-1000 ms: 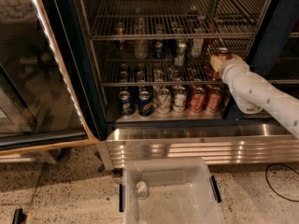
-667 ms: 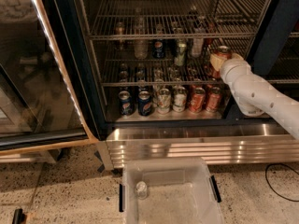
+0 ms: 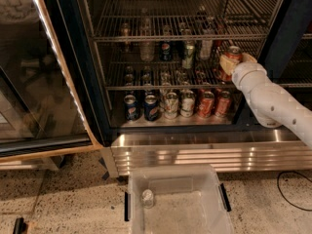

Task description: Pick coke can from middle shelf of fridge

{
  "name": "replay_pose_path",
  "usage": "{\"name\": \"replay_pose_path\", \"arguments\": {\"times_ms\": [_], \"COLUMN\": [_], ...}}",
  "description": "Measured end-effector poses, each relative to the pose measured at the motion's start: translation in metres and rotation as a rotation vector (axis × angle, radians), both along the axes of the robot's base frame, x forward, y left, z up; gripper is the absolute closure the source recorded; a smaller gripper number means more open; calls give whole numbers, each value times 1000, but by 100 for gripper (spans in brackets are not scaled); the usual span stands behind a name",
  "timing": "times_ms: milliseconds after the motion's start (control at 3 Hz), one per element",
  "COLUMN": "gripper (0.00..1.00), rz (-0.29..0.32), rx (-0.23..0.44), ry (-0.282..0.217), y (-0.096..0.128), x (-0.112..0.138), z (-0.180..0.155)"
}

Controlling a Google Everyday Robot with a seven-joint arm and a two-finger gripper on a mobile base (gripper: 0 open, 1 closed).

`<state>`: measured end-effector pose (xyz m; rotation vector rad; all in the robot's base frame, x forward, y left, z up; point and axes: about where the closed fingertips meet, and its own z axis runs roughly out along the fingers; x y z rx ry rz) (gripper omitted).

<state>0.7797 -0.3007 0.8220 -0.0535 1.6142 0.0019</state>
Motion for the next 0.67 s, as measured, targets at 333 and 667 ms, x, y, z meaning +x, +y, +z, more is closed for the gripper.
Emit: {"name": "replay_pose_path", "arguments": {"times_ms": [333,667], "gripper": [100,100], "rz": [59,147], "rx": [12,22], "ry": [22,37], "y": [3,11], "x": [-14,-30], "z": [0,6]}}
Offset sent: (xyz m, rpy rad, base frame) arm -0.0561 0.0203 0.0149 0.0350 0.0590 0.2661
